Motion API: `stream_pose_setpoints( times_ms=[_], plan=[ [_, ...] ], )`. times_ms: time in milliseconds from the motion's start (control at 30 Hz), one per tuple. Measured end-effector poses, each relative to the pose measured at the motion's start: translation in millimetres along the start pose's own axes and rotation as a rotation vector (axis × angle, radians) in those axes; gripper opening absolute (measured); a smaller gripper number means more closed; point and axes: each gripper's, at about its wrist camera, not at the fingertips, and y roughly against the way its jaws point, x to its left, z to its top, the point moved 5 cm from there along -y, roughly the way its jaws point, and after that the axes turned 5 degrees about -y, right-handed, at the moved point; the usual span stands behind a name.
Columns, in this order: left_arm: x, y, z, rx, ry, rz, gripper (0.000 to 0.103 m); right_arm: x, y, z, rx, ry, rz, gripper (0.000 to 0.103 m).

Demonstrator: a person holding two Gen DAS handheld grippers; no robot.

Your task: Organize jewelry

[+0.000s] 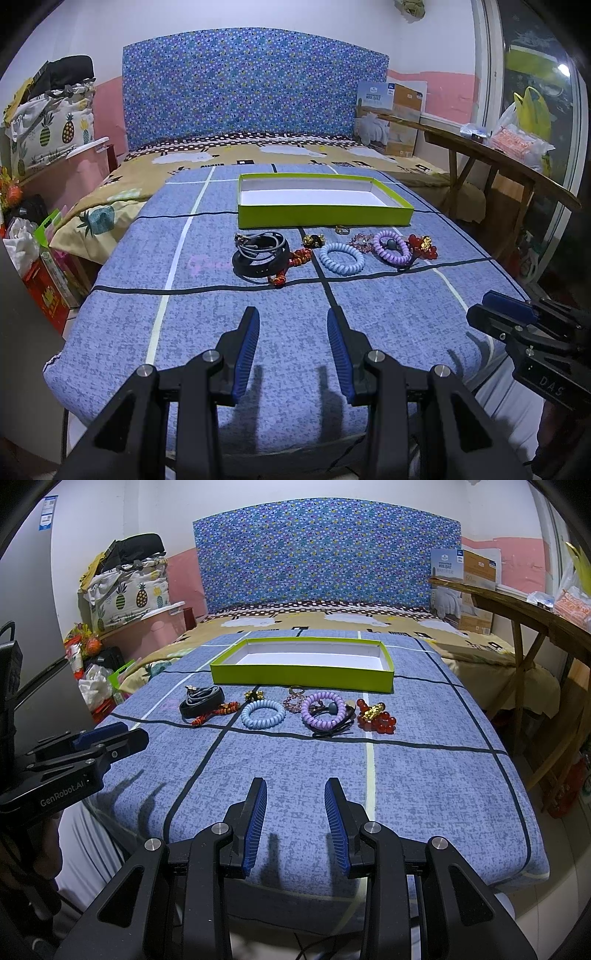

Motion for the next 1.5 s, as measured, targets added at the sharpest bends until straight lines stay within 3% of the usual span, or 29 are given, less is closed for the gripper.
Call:
stream_pose_setpoints(
  times_ms=[667,867,1233,1500],
  plan=[
    [3.9,-13.9,2.5,0.034,0.016,-0.013,0.040,-1.0,1.0,0.6,0.005,-0.007,-0.004,0.034],
    [12.8,-24.8,10.6,0.046,0.017,0.007,0.040,-13.1,-19.8,10.7,0.019,-0.020,-0.008,0.034],
    [57.2,-68.0,44.5,0.085,0.073,0.052,0.040,-42.9,-52.4,33.6,0.050,-0.057,-0.011,0.034],
    [65.4,-105.3,50.9,0.149,0.072,0.033,0.040,-66.7,-82.2,48.8,0.082,-0.090,-0.023,0.034]
  ],
)
